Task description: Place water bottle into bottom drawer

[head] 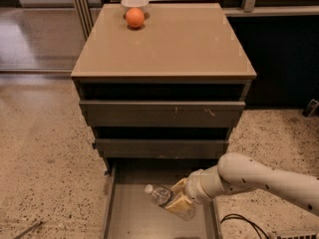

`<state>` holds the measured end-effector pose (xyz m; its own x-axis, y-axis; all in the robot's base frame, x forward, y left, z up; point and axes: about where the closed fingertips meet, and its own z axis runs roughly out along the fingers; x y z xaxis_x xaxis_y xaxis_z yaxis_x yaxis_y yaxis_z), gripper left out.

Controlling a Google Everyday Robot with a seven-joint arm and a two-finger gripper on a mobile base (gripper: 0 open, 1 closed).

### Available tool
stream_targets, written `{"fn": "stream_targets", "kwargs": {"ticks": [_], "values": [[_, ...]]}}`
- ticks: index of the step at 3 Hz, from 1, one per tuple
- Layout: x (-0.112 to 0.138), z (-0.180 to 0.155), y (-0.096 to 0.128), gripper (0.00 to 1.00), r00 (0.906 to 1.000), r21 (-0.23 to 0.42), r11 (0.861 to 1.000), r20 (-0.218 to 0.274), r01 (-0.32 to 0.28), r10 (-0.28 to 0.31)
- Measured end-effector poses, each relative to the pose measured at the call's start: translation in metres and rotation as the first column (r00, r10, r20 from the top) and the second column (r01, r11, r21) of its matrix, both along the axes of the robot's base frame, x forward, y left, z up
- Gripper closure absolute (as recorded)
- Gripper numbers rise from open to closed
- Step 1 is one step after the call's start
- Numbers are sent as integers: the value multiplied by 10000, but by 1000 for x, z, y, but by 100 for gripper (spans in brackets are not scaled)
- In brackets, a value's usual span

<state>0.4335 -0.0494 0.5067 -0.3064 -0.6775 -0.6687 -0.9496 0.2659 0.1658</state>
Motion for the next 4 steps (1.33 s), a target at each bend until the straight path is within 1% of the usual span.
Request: {"fn": "stream_targets", "kwargs": {"ticks": [1, 2, 3, 4], "values": [[0, -1, 0, 100, 10000, 11, 10000, -18, -6, 6], [15, -31, 4, 100, 9997, -4, 9997, 56, 233, -233], [32, -67, 15, 100, 9966, -132, 9968, 267, 783, -779], [47, -105, 25, 100, 9937, -793, 9921, 626, 973, -924]]}}
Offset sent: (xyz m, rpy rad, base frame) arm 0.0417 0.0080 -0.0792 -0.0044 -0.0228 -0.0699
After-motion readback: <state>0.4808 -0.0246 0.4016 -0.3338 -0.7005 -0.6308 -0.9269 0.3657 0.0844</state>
